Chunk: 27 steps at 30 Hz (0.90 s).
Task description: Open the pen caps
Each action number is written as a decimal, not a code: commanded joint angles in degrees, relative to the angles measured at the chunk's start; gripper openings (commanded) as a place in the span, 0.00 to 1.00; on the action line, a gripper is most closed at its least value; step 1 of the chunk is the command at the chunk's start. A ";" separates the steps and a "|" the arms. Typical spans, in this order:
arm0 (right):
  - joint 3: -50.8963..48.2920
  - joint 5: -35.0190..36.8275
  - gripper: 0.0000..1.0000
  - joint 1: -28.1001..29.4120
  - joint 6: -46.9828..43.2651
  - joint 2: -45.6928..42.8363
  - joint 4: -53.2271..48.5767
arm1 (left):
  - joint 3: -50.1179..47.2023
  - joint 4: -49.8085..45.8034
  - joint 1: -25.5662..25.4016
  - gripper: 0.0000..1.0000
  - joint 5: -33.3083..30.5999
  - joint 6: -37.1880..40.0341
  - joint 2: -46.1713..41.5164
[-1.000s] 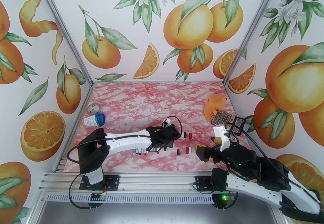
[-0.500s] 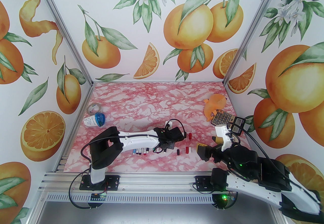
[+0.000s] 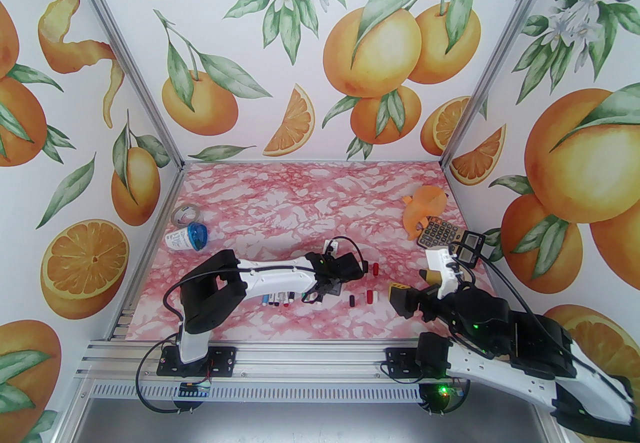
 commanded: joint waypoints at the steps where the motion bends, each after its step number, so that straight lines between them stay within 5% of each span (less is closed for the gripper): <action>1: -0.20 1.68 1.00 0.38 0.59 -0.41 -1.01 | 1.42 -1.69 -0.17 0.27 -1.93 -0.29 0.97; 27: -0.18 2.20 1.00 0.38 0.92 -0.41 -1.23 | 1.86 -3.71 0.56 0.25 -4.07 1.13 -1.80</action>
